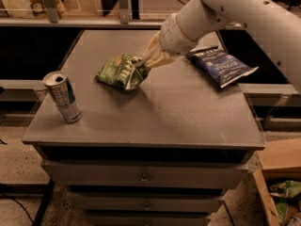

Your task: Move green jalapeno chip bag near redbull can

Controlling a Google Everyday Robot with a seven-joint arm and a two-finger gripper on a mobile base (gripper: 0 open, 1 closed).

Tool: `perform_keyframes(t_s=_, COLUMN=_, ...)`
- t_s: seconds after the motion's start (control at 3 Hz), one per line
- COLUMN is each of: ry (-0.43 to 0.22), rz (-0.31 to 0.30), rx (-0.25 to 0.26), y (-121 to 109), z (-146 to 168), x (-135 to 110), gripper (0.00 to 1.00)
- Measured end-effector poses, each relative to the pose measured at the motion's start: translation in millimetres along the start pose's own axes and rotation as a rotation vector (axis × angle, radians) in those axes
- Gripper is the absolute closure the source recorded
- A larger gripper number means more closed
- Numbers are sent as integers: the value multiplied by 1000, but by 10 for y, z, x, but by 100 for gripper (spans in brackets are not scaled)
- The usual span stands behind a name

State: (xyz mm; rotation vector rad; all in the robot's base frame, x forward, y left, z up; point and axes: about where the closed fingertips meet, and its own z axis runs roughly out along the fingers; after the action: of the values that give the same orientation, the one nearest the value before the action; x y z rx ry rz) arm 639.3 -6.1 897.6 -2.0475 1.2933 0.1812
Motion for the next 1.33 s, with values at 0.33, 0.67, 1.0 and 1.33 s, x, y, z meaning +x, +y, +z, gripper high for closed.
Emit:
perform_keyframes(t_s=0.33, ry=-3, rz=-37, rx=-19, y=291, z=-111, x=-246, gripper=100)
perform_keyframes(t_s=0.67, ry=1, rz=-33, rx=-14, y=504, z=-151, x=-370, gripper=100)
perform_keyframes(t_s=1.0, ry=-9, rz=-34, rx=-13, y=647, z=-132, x=-491, gripper=100)
perform_keyframes(t_s=1.33, ry=-29, rz=-44, rx=-24, y=729, z=-89, x=-613, gripper=100)
